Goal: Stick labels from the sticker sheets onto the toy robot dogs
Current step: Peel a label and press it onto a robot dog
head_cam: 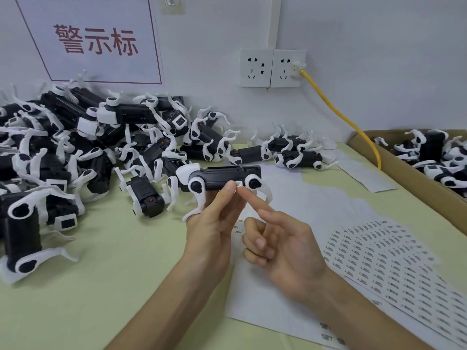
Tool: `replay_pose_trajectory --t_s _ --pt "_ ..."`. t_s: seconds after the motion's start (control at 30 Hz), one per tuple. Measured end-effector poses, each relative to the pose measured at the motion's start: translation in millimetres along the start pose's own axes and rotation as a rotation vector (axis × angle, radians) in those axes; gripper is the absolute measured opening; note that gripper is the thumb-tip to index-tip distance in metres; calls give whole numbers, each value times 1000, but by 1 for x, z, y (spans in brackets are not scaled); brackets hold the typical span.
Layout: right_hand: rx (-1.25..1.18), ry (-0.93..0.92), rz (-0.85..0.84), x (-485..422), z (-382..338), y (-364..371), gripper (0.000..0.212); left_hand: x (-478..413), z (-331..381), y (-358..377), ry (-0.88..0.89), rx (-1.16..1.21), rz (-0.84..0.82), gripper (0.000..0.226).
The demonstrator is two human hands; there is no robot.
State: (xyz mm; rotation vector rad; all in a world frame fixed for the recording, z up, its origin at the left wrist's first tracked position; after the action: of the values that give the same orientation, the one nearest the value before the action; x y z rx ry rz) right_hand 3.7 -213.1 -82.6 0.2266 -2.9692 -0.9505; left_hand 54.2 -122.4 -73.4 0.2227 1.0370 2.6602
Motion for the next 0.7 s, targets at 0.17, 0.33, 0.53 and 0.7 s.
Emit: replay_pose_trajectory --t_s 0.17,0.33,0.53,0.7 --pt "-17 4 -4 0 -1 1 51 0 4 -2 91 -42 79 18" --pt "-26 8 -8 0 0 2 53 0 7 -3 137 -41 137 18" --pt "-18 -4 -11 0 0 2 50 -1 7 -6 144 -31 177 19" --pt "-37 2 16 0 0 1 50 -1 7 -6 163 -47 177 18"
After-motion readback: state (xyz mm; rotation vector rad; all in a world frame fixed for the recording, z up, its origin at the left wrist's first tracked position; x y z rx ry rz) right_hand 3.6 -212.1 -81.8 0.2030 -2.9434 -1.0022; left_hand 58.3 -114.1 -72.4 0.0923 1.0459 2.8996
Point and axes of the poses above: each hand's wrist, its own x-axis away from the middle knuckle, its own y-axis out of the palm, z = x × y, the point moved 6 cm from there along -x, towards the middle knuckle
